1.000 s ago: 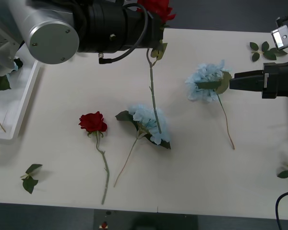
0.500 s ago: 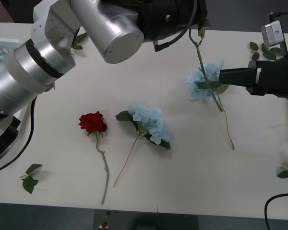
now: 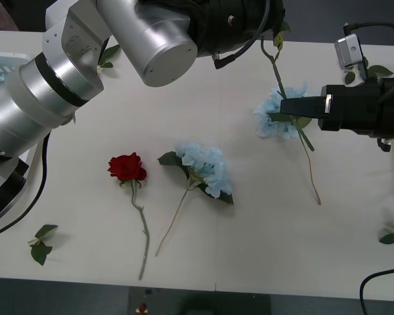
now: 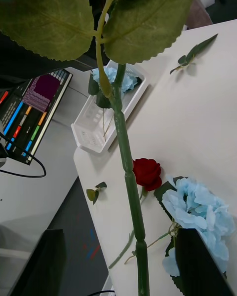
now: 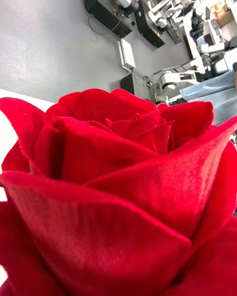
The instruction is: Put the red flowers into the right box and the blue flowers into the left box
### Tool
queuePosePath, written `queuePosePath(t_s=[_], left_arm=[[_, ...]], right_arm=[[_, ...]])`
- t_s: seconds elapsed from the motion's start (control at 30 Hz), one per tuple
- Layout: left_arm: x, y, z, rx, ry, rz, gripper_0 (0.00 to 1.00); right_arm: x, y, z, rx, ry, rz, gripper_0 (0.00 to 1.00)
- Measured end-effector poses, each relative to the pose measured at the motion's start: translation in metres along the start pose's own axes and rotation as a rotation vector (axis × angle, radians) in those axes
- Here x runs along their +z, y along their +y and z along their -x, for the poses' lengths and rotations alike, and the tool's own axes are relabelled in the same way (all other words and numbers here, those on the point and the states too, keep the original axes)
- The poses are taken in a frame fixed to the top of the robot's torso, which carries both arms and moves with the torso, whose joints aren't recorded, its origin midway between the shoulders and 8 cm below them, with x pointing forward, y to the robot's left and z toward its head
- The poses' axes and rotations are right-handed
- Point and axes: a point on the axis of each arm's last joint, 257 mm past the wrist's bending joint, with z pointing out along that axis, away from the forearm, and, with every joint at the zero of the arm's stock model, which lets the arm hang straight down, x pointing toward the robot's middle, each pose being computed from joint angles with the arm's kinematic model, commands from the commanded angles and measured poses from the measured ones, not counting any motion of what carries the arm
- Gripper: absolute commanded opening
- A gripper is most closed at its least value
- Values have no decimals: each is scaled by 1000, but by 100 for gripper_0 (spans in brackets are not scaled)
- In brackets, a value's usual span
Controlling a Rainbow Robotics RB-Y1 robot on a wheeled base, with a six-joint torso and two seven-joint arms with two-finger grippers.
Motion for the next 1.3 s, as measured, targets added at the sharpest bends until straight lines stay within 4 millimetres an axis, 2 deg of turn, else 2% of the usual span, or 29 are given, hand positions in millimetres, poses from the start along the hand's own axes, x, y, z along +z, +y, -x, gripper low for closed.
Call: queuePosePath(t_s=[0.53, 0.57, 0.63, 0.67, 0.73, 0.83, 1.17, 1.3], left_arm=[[0, 1, 3, -2, -10, 4, 1], [0, 1, 3, -3, -10, 4, 10], [0, 1, 3, -4, -10, 4, 62], [0, 1, 3, -4, -11, 4, 68], [0, 2, 4, 3, -17, 7, 100], [-1, 3, 11, 38, -46, 16, 100], [-1, -6, 8, 23, -43, 0, 100], [0, -6, 8, 22, -43, -1, 100]], right_arm=[[0, -2, -1, 21, 2, -7, 0], [0, -2, -1, 21, 2, -7, 0], [0, -2, -1, 21, 2, -7, 0], [0, -2, -1, 21, 2, -7, 0], [0, -2, -1, 21, 2, -7, 0], [0, -2, 0, 22, 0, -8, 0], [0, -3, 1, 35, -5, -11, 0], [-3, -10, 2, 42, -7, -38, 0]])
